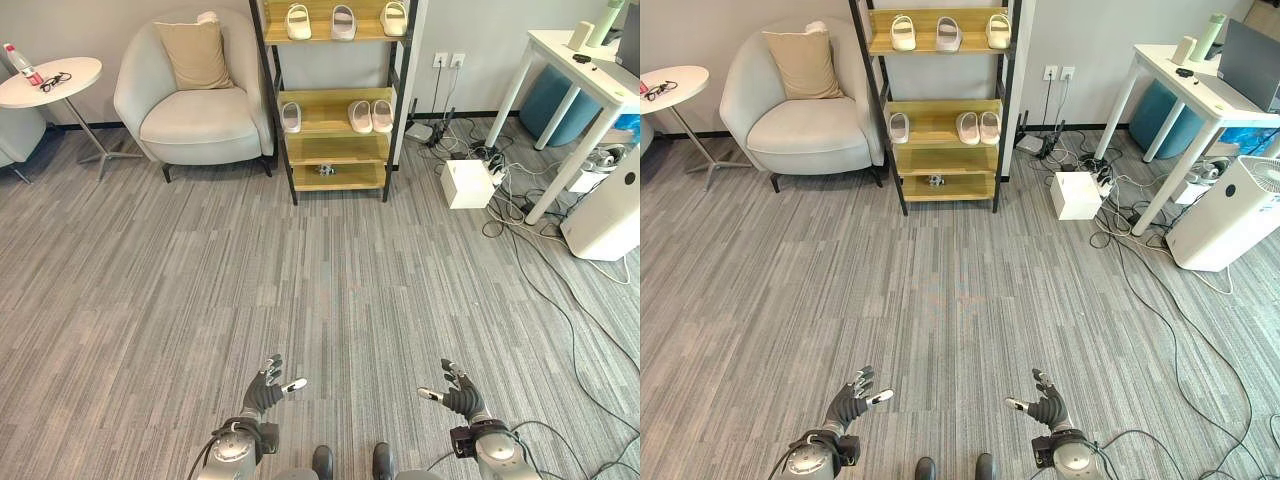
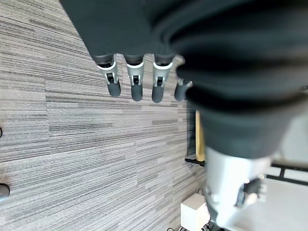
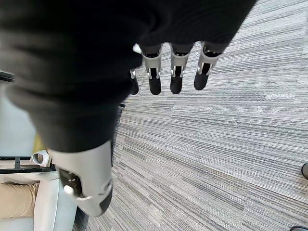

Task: Arrange the slippers neatly on the shoe rack.

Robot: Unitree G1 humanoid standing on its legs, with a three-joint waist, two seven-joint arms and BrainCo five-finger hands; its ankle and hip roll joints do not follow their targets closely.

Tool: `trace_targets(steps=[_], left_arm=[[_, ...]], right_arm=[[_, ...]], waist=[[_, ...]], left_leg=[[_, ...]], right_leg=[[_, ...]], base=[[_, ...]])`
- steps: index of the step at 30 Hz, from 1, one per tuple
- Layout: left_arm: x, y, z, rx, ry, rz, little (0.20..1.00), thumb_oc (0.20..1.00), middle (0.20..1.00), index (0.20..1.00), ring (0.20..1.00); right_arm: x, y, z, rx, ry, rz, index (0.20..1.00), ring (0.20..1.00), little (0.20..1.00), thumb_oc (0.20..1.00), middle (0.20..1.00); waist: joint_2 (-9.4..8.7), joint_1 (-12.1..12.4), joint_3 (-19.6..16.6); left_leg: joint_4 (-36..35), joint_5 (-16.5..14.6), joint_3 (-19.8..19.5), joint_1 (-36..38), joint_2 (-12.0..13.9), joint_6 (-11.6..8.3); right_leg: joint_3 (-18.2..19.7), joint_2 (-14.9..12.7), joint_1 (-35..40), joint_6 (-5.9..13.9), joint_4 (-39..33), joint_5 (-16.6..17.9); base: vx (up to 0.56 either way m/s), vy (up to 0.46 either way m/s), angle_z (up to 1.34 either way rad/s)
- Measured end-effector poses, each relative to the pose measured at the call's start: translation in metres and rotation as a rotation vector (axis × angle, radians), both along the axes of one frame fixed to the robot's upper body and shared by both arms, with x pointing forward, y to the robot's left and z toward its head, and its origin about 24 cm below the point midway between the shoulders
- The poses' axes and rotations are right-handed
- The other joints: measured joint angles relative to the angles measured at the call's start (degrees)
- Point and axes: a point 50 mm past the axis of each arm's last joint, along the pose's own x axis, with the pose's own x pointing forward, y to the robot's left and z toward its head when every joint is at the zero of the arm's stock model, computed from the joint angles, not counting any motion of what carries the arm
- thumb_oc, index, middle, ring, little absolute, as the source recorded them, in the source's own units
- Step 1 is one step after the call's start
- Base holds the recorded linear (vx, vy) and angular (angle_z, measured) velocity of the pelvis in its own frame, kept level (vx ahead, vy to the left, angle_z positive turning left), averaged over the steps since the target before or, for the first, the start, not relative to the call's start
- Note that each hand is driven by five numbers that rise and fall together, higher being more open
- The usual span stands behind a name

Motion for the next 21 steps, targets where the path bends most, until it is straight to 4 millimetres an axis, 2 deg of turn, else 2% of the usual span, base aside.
trace_targets(steps=[3,6,7,8,9,10,11,12,13,14,16,18,19,20,21], left_arm=[[0.001,0.005,0.002,0.047,-0.007,-0.029,1.0,1.0,1.0,1.0,1.0],[0.0,0.01,0.001,0.054,0.001,-0.016,1.0,1.0,1.0,1.0,1.0],[0.005,0.013,0.0,0.052,0.003,0.008,1.0,1.0,1.0,1.0,1.0],[0.008,0.02,0.001,0.048,0.002,0.042,1.0,1.0,1.0,1.0,1.0],[0.004,0.029,-0.002,0.064,0.027,0.056,1.0,1.0,1.0,1.0,1.0],[0.0,0.033,-0.003,0.073,0.037,0.06,1.0,1.0,1.0,1.0,1.0],[-0.002,0.034,-0.003,0.073,0.039,0.067,1.0,1.0,1.0,1.0,1.0],[-0.003,0.036,-0.003,0.077,0.042,0.067,1.0,1.0,1.0,1.0,1.0],[-0.001,0.036,-0.002,0.078,0.039,0.065,1.0,1.0,1.0,1.0,1.0],[0.006,0.036,0.0,0.078,0.023,0.063,1.0,1.0,1.0,1.0,1.0],[0.014,0.036,0.001,0.08,0.02,0.065,1.0,1.0,1.0,1.0,1.0],[0.014,0.035,0.001,0.067,0.018,0.083,1.0,1.0,1.0,1.0,1.0],[0.014,0.031,0.001,0.055,0.013,0.078,1.0,1.0,1.0,1.0,1.0],[0.01,0.029,-0.002,0.049,0.024,0.075,1.0,1.0,1.0,1.0,1.0],[0.005,0.024,-0.004,0.034,0.036,0.074,1.0,1.0,1.0,1.0,1.0]], right_arm=[[0.003,0.0,0.001,0.004,-0.008,0.0,1.0,1.0,1.0,1.0,1.0],[0.018,0.002,0.009,-0.001,-0.047,0.02,1.0,1.0,1.0,1.0,1.0],[0.022,-0.004,0.012,-0.017,-0.06,0.01,1.0,1.0,1.0,1.0,1.0],[0.028,-0.009,0.016,-0.033,-0.076,0.002,1.0,1.0,1.0,1.0,1.0],[0.026,-0.009,0.017,-0.04,-0.073,0.006,1.0,1.0,1.0,1.0,1.0],[0.017,-0.009,0.015,-0.042,-0.056,0.001,1.0,1.0,1.0,1.0,1.0],[0.014,-0.009,0.015,-0.04,-0.057,-0.004,1.0,1.0,1.0,1.0,1.0],[0.014,-0.009,0.015,-0.038,-0.061,-0.007,1.0,1.0,1.0,1.0,1.0],[0.015,-0.008,0.017,-0.035,-0.069,-0.005,1.0,1.0,1.0,1.0,1.0],[0.019,-0.007,0.018,-0.031,-0.079,-0.004,1.0,1.0,1.0,1.0,1.0],[0.023,-0.005,0.02,-0.026,-0.088,-0.002,1.0,1.0,1.0,1.0,1.0],[0.02,-0.005,0.018,-0.024,-0.082,-0.005,1.0,1.0,1.0,1.0,1.0],[0.008,-0.01,0.012,-0.037,-0.045,-0.02,1.0,1.0,1.0,1.0,1.0],[0.0,-0.011,0.008,-0.038,-0.014,-0.027,1.0,1.0,1.0,1.0,1.0],[-0.005,-0.012,0.005,-0.039,0.002,-0.027,1.0,1.0,1.0,1.0,1.0]], waist=[[-0.3,0.1,0.2],[-1.92,0.4,1.3],[-2.1,1.3,3.9],[-1.8,1.6,6.9],[-2.64,0.6,8.1],[-3.35,-0.1,8.3],[-3.84,-0.1,8.5],[-4.18,0.0,8.4],[-4.56,0.0,8.2],[-4.63,-0.2,8.1],[-4.87,-0.7,8.0],[-4.43,-1.9,7.7],[-4.26,-3.0,6.8],[-3.95,-3.8,5.6],[-3.78,-4.7,4.7]], left_leg=[[0.0,0.0,0.0,-0.1,-0.1,0.01],[0.0,0.1,1.1,-3.4,-0.3,0.24],[1.6,-1.7,0.4,-5.0,-1.6,2.87],[3.6,-2.2,-1.0,-5.1,-1.5,4.25],[5.2,-3.3,-1.3,-4.8,-2.3,3.93],[5.3,-3.8,-1.9,-3.4,-3.4,4.49],[4.9,-4.1,-1.8,-2.4,-4.0,5.01],[4.7,-4.2,-1.8,-2.2,-4.5,4.96],[3.9,-4.2,-1.8,-2.1,-4.8,4.93],[3.1,-4.1,-1.8,-1.7,-5.0,4.81],[3.1,-4.8,-2.1,-1.2,-5.4,4.45],[3.2,-6.4,-2.7,0.9,-5.9,3.77],[3.0,-8.8,-4.2,3.5,-5.7,2.64],[3.0,-9.3,-5.1,4.9,-4.9,2.93],[2.8,-10.5,-5.9,5.9,-4.0,1.26]], right_leg=[[0.3,0.0,-0.3,0.03,0.0,0.0],[1.0,-0.1,-4.4,0.13,1.5,1.1],[0.9,-0.1,-10.1,2.33,11.3,-0.5],[0.4,-0.4,-16.9,5.56,25.7,-2.6],[-0.6,-2.7,-22.7,8.02,39.3,-2.9],[-0.8,-5.3,-25.9,9.84,45.1,-4.7],[-1.8,-7.6,-26.8,9.3,43.1,-5.8],[-3.9,-9.8,-26.8,8.48,37.2,-6.5],[-4.1,-10.4,-26.5,8.48,29.2,-6.5],[-4.1,-10.9,-24.8,8.2,14.9,-5.6],[-4.3,-11.0,-22.9,9.49,3.3,-2.4],[-6.4,-10.8,-21.7,8.27,0.9,1.2],[-7.8,-9.5,-20.1,7.42,1.3,3.5],[-7.1,-7.9,-18.7,5.43,1.6,5.0],[-7.1,-6.5,-17.4,4.52,2.7,5.3]], base=[[0.02,0.078,-0.06],[-0.05,0.22,-0.22],[0.05,0.257,-0.57],[0.21,0.174,-0.34],[0.3,0.073,0.04],[0.38,0.021,0.33],[0.33,-0.048,0.23],[0.34,-0.076,0.03],[0.45,-0.132,0.13],[0.37,-0.111,0.06],[0.36,-0.135,0.08],[0.43,-0.207,0.14],[0.63,-0.36,0.41],[0.47,-0.32,0.52],[0.45,-0.336,0.66]])
